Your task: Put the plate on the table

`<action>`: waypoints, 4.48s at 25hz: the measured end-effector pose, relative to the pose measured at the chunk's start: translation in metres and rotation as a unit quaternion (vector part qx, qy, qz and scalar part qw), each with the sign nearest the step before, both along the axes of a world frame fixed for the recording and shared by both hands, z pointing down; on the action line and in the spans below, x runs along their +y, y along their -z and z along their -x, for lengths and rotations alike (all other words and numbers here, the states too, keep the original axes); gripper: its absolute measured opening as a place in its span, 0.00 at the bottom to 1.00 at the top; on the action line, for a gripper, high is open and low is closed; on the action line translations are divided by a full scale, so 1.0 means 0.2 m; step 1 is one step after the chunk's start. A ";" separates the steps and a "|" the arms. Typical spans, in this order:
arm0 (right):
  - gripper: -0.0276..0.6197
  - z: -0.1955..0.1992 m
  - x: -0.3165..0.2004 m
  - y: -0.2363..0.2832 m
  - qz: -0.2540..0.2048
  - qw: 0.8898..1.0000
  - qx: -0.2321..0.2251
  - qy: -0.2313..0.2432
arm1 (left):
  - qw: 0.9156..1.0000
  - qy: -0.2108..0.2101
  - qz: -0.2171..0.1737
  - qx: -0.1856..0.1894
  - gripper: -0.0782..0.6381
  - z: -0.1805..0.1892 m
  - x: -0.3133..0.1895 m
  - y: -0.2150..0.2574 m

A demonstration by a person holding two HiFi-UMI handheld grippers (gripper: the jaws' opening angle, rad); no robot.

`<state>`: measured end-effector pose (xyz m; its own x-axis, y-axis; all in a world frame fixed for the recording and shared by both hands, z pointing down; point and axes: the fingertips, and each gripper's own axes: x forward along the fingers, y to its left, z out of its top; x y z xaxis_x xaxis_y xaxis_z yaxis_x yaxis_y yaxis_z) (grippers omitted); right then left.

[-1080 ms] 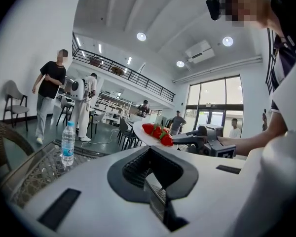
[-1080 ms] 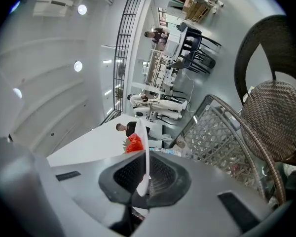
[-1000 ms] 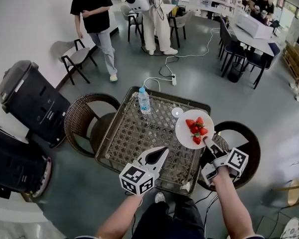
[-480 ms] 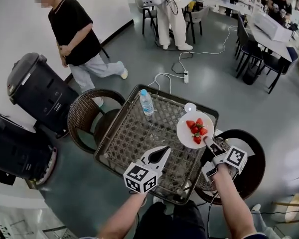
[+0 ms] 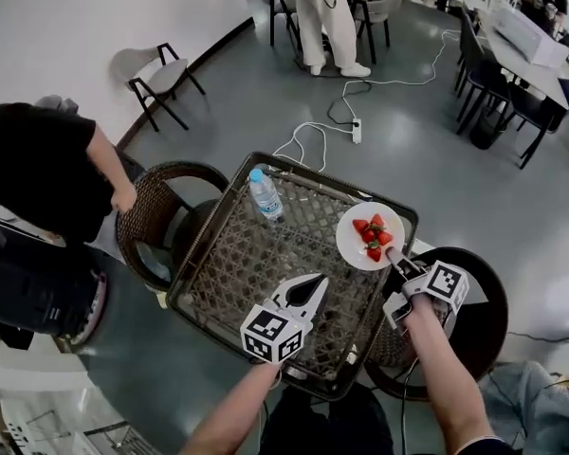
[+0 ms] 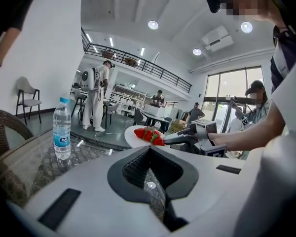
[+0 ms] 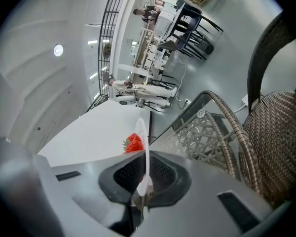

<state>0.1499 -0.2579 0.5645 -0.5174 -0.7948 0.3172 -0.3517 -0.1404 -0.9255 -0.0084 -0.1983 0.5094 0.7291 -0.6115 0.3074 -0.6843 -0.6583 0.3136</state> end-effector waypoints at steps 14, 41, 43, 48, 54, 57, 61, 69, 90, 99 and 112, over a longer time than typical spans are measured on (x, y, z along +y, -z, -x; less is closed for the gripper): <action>0.06 -0.06 -0.37 -0.40 0.049 0.999 0.015 0.020 | 0.999 -0.005 0.034 -0.010 0.12 -0.17 -0.29 -0.25; 0.06 -0.09 -0.49 -0.69 0.112 0.991 0.057 0.040 | 0.998 -0.003 0.068 -0.010 0.12 -0.19 -0.41 -0.38; 0.06 -0.10 -0.50 -0.69 0.114 0.991 0.063 0.040 | 0.998 -0.005 0.070 -0.009 0.12 -0.19 -0.40 -0.38; 0.07 -0.11 -0.51 -0.70 0.121 0.987 0.097 0.046 | 0.997 -0.006 0.072 -0.007 0.12 -0.20 -0.39 -0.39; 0.07 -0.13 -0.52 -0.71 0.129 0.980 0.146 0.052 | 0.997 -0.007 0.075 -0.008 0.12 -0.19 -0.37 -0.40; 0.08 -0.13 -0.52 -0.71 0.130 0.977 0.162 0.056 | 0.997 -0.008 0.077 -0.008 0.12 -0.19 -0.36 -0.40; 0.09 -0.14 -0.53 -0.71 0.133 0.971 0.186 0.063 | 0.997 -0.009 0.078 -0.007 0.12 -0.19 -0.35 -0.40; 0.12 -0.13 -0.53 -0.72 0.130 0.960 0.233 0.078 | 0.997 -0.011 0.080 -0.008 0.12 -0.17 -0.34 -0.40; 0.18 -0.20 -0.52 -0.75 0.141 0.918 0.359 0.093 | 0.996 -0.014 0.082 -0.008 0.12 -0.11 -0.31 -0.40; 0.17 -0.16 -0.50 -0.51 0.043 0.930 0.353 0.099 | 0.997 -0.019 0.070 0.000 0.12 -0.11 -0.31 -0.32; 0.05 0.12 -0.25 0.11 -0.167 0.913 0.355 0.113 | 0.999 -0.030 0.036 0.019 0.12 -0.06 -0.21 -0.09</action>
<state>0.1250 -0.3074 0.5427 -0.4382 -0.8069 0.3960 -0.8645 0.2578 -0.4314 0.0038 -0.2402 0.5281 0.7760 -0.5430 0.3209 -0.6307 -0.6730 0.3863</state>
